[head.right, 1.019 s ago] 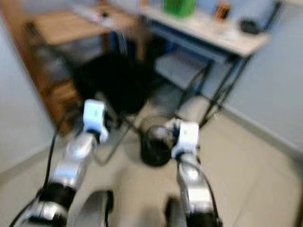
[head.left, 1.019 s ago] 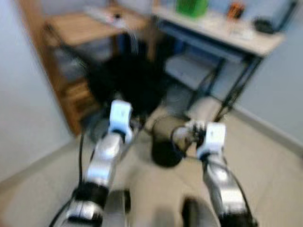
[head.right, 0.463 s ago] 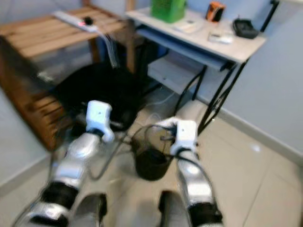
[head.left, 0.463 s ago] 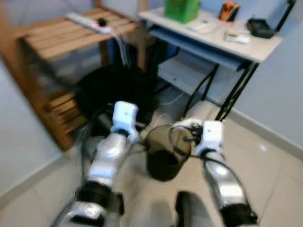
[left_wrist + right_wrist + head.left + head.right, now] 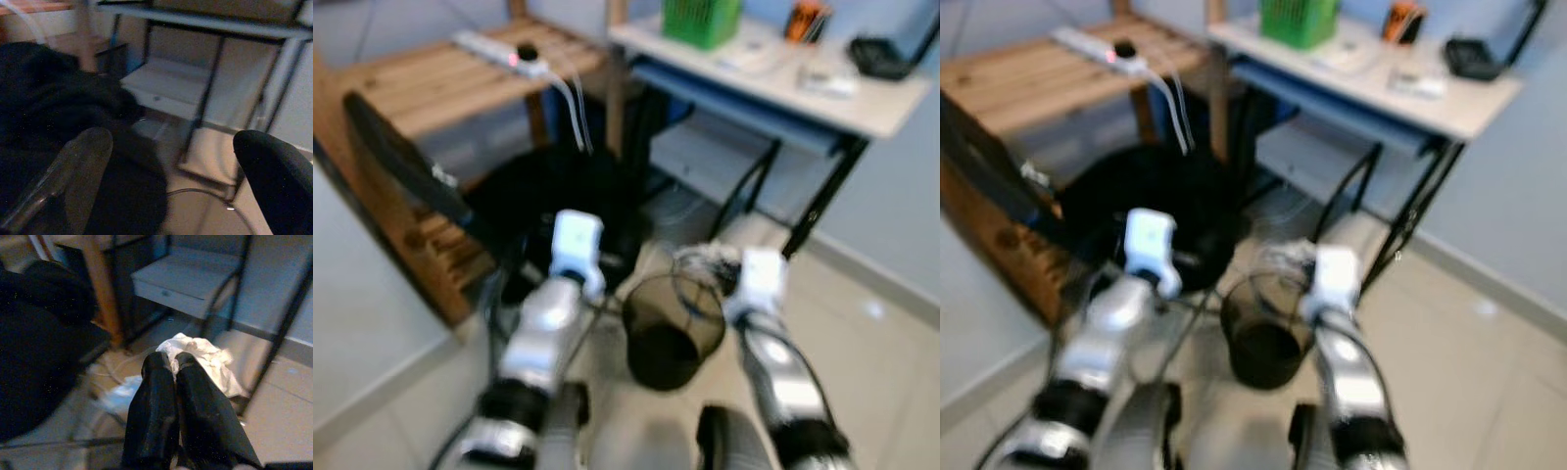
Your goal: Clean up the room
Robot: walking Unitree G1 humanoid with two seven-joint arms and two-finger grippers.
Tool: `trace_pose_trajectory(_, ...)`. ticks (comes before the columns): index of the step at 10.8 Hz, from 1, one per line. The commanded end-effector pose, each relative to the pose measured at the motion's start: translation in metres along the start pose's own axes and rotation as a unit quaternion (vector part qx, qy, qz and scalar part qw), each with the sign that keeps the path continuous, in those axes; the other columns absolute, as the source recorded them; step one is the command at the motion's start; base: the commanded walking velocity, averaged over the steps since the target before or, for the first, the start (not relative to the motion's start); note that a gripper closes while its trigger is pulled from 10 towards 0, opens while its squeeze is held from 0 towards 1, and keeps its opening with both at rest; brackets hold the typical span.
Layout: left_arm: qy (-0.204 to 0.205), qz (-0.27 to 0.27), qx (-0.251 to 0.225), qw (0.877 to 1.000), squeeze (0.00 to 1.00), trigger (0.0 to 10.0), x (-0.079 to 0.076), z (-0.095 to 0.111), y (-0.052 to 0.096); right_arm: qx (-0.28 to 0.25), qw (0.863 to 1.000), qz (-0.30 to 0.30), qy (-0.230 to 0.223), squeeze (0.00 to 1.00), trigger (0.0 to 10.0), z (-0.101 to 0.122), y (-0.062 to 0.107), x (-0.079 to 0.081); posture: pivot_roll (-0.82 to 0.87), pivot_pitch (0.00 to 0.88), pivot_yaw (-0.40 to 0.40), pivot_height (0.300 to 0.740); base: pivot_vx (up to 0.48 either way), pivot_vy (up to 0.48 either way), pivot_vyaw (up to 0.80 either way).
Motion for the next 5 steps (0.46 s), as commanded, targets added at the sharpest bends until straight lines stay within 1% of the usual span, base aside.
trace_pose_trajectory(1, -0.003, 0.004, 0.002, 1.0, 0.0, 10.0, 0.004, 0.001, 0.001, -0.008, 1.0, 0.0, -0.01, 0.0, 10.0, 0.003, -0.002, 0.003, 0.05, 0.0, -0.009, 0.594, 0.0, 0.0, 0.0)
trace_pose_trajectory(4, -0.01, -0.006, 0.006, 1.0, 0.0, 10.0, 0.001, 0.0, 0.004, -0.004, 1.0, 0.009, -0.011, 0.0, 10.0, 0.001, -0.007, 0.011, 0.07, 0.0, -0.008, 0.594, 0.0, 0.0, 0.0)
trace_pose_trajectory(5, -0.013, -0.007, 0.011, 1.0, 0.0, 10.0, 0.001, -0.003, 0.006, -0.002, 1.0, 0.023, -0.005, 0.0, 10.0, 0.002, -0.01, 0.017, 0.07, 0.0, -0.013, 0.594, 0.0, 0.0, 0.0)
Point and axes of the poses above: a point about 5 cm out from each wrist's last joint towards the gripper, its own y axis pointing back from the gripper into the wrist, its own z axis along the axis of the wrist's last joint, x = y × z, the point moved 1 cm from there along -y, pointing out of the wrist towards the gripper, and after that the axes turned 12 degrees about y, right-handed, at the moved point
